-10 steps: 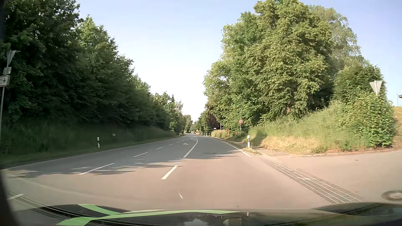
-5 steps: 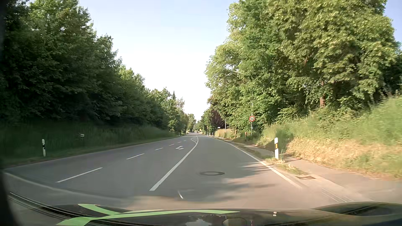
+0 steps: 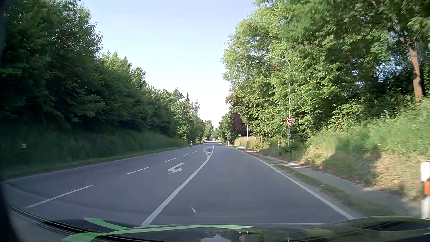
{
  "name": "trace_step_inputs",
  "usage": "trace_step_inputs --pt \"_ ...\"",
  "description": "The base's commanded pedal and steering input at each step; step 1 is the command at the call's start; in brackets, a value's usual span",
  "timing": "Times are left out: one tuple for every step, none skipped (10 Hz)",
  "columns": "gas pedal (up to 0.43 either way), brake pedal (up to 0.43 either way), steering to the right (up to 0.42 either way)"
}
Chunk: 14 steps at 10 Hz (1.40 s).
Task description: Follow the waypoints while adhering to traffic rules and regulations
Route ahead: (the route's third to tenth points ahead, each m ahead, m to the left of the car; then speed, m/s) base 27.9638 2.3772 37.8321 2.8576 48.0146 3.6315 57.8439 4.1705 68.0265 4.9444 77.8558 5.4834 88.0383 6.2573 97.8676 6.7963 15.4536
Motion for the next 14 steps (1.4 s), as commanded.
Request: trace_step_inputs --pt "0.079 0.0 -0.012" --pt "0.079 0.0 -0.012" --pt "0.087 0.0 -0.012" --pt "0.087 0.0 -0.012" --pt "0.087 0.0 -0.012" --pt "0.098 0.0 -0.011" --pt "0.098 0.0 -0.009" --pt "0.098 0.0 -0.008" --pt "0.087 0.0 -0.008" --pt "0.079 0.0 -0.008" --pt "0.067 0.0 -0.008" --pt "0.059 0.0 -0.007" --pt "0.039 0.0 -0.005" --pt "0.0 0.0 -0.002"
